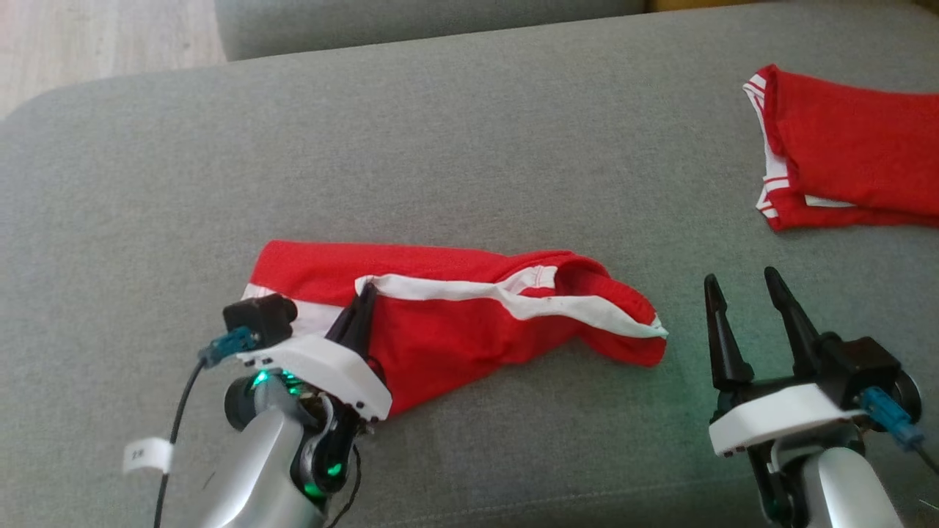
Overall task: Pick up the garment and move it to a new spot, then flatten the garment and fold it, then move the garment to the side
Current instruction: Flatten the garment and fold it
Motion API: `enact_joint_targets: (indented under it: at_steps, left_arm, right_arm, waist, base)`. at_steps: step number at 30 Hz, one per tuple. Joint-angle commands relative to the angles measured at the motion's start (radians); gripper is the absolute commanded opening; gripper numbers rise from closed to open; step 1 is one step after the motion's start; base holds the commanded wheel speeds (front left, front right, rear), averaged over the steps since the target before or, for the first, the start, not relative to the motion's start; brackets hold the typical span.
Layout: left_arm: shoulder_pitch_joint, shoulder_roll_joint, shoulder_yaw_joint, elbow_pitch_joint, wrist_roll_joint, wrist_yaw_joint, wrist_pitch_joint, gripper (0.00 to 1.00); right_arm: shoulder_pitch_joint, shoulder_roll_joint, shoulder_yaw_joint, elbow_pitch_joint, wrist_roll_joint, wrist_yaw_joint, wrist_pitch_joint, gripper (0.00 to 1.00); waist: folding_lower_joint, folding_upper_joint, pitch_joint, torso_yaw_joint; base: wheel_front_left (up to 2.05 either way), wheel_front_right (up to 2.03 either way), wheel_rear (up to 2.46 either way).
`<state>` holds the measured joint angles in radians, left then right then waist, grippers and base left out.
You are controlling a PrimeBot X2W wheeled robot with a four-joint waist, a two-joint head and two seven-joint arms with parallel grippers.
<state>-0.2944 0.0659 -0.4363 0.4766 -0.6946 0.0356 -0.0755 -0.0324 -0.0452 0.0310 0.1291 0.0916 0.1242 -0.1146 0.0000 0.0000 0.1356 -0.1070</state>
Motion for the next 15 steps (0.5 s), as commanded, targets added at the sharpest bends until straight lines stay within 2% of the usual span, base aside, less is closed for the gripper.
enact_joint_targets:
  at_steps: [1, 5, 11, 15]
  left_arm:
    - [-0.008, 0.023, 0.033, -0.049, 0.011, 0.005, -0.017, 0.0]
    - [0.059, 0.05, 0.036, -0.132, 0.011, 0.014, -0.027, 0.0]
    - [0.181, 0.102, 0.065, -0.268, 0.002, 0.063, -0.019, 0.0]
    - [0.228, 0.117, 0.077, -0.31, -0.01, 0.087, -0.006, 0.0]
  right_arm:
    - [-0.026, -0.005, 0.02, -0.027, -0.014, 0.007, -0.001, 1.0]
    - [-0.008, -0.005, 0.01, -0.021, -0.043, 0.007, 0.034, 1.0]
    - [0.027, -0.005, 0.016, -0.023, -0.086, 0.007, 0.089, 1.0]
    - [0.049, -0.005, 0.056, -0.012, -0.091, 0.007, 0.122, 1.0]
  waist:
    - [0.0, 0.0, -0.006, 0.008]
    - [0.0, 0.0, -0.019, 0.027]
    - [0.0, 0.0, -0.033, 0.054]
    - [0.0, 0.0, -0.038, 0.068]
  base:
    - [0.0, 0.0, 0.0]
    - [0.0, 0.0, 0.0]
    - [0.0, 0.0, 0.0]
    - [0.0, 0.0, 0.0]
